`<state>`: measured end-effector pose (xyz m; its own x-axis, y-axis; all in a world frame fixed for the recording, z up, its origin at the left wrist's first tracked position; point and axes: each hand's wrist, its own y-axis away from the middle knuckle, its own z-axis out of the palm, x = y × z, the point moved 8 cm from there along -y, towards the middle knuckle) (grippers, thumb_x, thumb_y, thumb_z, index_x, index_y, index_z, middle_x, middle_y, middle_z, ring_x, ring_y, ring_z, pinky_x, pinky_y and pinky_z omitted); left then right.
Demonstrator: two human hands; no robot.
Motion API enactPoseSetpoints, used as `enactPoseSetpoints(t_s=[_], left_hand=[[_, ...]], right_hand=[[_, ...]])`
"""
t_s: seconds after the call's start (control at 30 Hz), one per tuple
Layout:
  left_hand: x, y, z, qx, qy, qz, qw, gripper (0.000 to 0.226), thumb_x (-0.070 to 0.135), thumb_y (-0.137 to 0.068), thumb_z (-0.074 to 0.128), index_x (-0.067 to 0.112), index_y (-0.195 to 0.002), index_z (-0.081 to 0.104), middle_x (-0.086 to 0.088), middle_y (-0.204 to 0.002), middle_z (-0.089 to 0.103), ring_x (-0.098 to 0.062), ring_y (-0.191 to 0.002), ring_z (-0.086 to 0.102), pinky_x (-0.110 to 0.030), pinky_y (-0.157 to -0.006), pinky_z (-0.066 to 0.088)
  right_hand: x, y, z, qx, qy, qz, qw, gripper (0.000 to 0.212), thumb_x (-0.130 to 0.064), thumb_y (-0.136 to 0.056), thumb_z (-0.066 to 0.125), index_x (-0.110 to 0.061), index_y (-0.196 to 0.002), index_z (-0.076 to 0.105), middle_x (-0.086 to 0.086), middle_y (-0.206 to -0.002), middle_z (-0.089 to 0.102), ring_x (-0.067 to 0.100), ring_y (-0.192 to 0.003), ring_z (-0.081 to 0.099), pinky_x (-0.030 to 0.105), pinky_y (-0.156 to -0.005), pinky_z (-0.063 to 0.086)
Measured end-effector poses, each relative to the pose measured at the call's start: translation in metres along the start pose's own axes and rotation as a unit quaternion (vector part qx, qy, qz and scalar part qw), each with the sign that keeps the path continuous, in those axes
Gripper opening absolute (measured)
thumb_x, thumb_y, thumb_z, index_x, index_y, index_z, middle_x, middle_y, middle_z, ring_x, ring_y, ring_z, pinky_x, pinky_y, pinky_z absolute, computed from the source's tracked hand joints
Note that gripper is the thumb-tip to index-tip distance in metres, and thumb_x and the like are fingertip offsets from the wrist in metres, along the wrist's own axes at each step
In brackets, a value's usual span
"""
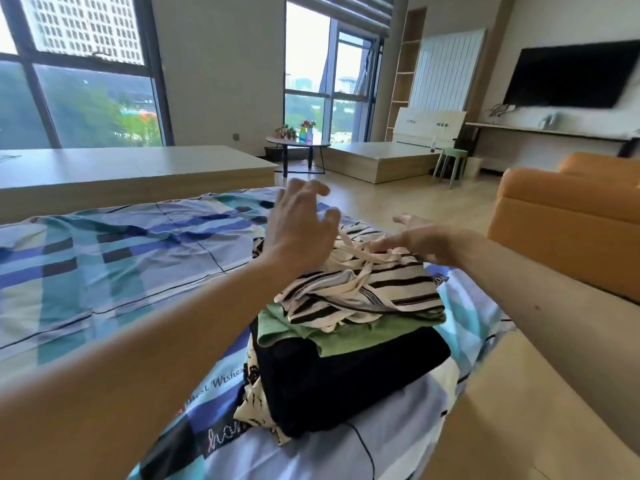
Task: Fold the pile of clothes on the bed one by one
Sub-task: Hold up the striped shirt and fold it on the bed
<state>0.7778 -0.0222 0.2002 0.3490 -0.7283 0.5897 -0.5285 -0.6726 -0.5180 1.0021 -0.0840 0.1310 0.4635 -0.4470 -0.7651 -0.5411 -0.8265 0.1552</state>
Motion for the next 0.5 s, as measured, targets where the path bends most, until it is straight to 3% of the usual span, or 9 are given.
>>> enactPoseSetpoints(t_s=[0.03,0.1,0.13,0.17,0.23,0.3,0.4,0.5], left_hand=[[0.008,-0.003,0.015,-0.061,-0.022,0.022,0.998,0.037,0.035,-0.101,0.054,0.02,-0.135,0.055,-0.005,-0.142,0.046,-0.021,-0.131,0.043,-0.035,-0.106,0.036],[0.005,-0.001,0.05,-0.208,-0.108,0.026,0.972,0.048,0.054,-0.101,0.046,0.022,-0.134,0.057,-0.005,-0.143,0.051,-0.023,-0.129,0.048,-0.039,-0.107,0.038],[0.002,0.003,0.064,-0.263,-0.169,0.032,0.949,0.06,0.066,-0.097,0.041,0.023,-0.136,0.056,-0.006,-0.145,0.051,-0.024,-0.13,0.048,-0.043,-0.11,0.037],[-0.004,0.008,0.074,-0.294,-0.227,0.04,0.928,0.073,0.077,-0.091,0.037,0.024,-0.14,0.052,-0.006,-0.149,0.048,-0.026,-0.135,0.045,-0.05,-0.115,0.031],[-0.018,0.014,0.082,-0.309,-0.287,0.048,0.905,0.095,0.09,-0.08,0.033,0.03,-0.155,0.033,-0.004,-0.163,0.029,-0.029,-0.15,0.025,-0.063,-0.12,0.01],[-0.032,0.016,0.08,-0.307,-0.285,0.032,0.908,0.109,0.097,-0.069,0.035,0.037,-0.158,0.019,-0.002,-0.167,0.017,-0.031,-0.154,0.011,-0.068,-0.119,0.001],[-0.062,0.023,0.077,-0.299,-0.232,-0.018,0.926,0.13,0.105,-0.048,0.036,0.039,-0.158,0.015,-0.007,-0.166,0.019,-0.037,-0.151,0.02,-0.063,-0.12,0.017],[-0.095,0.044,0.08,-0.26,-0.117,-0.064,0.956,0.136,0.107,-0.04,0.041,0.04,-0.156,0.018,-0.007,-0.156,0.034,-0.034,-0.141,0.039,-0.052,-0.116,0.035]], right_hand=[[-0.007,0.001,-0.005,0.031,0.032,-0.006,0.999,0.116,-0.044,-0.067,0.089,-0.021,-0.158,0.022,0.013,-0.154,0.039,0.029,-0.131,0.049,0.04,-0.107,0.043],[-0.036,0.011,-0.018,0.137,0.037,-0.111,0.984,0.094,-0.045,-0.081,0.079,-0.022,-0.156,0.027,0.013,-0.149,0.044,0.027,-0.131,0.048,0.039,-0.106,0.042],[-0.05,0.017,-0.016,0.154,0.032,-0.183,0.97,0.082,-0.048,-0.086,0.072,-0.024,-0.154,0.032,0.01,-0.147,0.047,0.024,-0.13,0.049,0.039,-0.106,0.042],[-0.059,0.022,-0.003,0.124,0.041,-0.232,0.964,0.073,-0.053,-0.091,0.064,-0.027,-0.152,0.035,0.007,-0.149,0.047,0.021,-0.132,0.047,0.04,-0.108,0.042],[-0.047,0.019,0.04,0.006,0.125,-0.251,0.96,0.065,-0.064,-0.094,0.047,-0.033,-0.151,0.038,-0.001,-0.155,0.041,0.017,-0.139,0.041,0.043,-0.114,0.036],[-0.016,0.011,0.069,-0.033,0.207,-0.226,0.951,0.071,-0.076,-0.09,0.034,-0.041,-0.152,0.035,-0.006,-0.158,0.037,0.014,-0.143,0.034,0.044,-0.119,0.029],[0.018,0.004,0.073,0.011,0.185,-0.209,0.96,0.092,-0.094,-0.074,0.022,-0.047,-0.153,0.029,-0.009,-0.162,0.031,0.015,-0.148,0.027,0.044,-0.122,0.022],[0.023,0.005,0.073,0.023,0.189,-0.211,0.959,0.095,-0.098,-0.07,0.021,-0.05,-0.151,0.03,-0.011,-0.162,0.029,0.013,-0.15,0.024,0.043,-0.123,0.02]])
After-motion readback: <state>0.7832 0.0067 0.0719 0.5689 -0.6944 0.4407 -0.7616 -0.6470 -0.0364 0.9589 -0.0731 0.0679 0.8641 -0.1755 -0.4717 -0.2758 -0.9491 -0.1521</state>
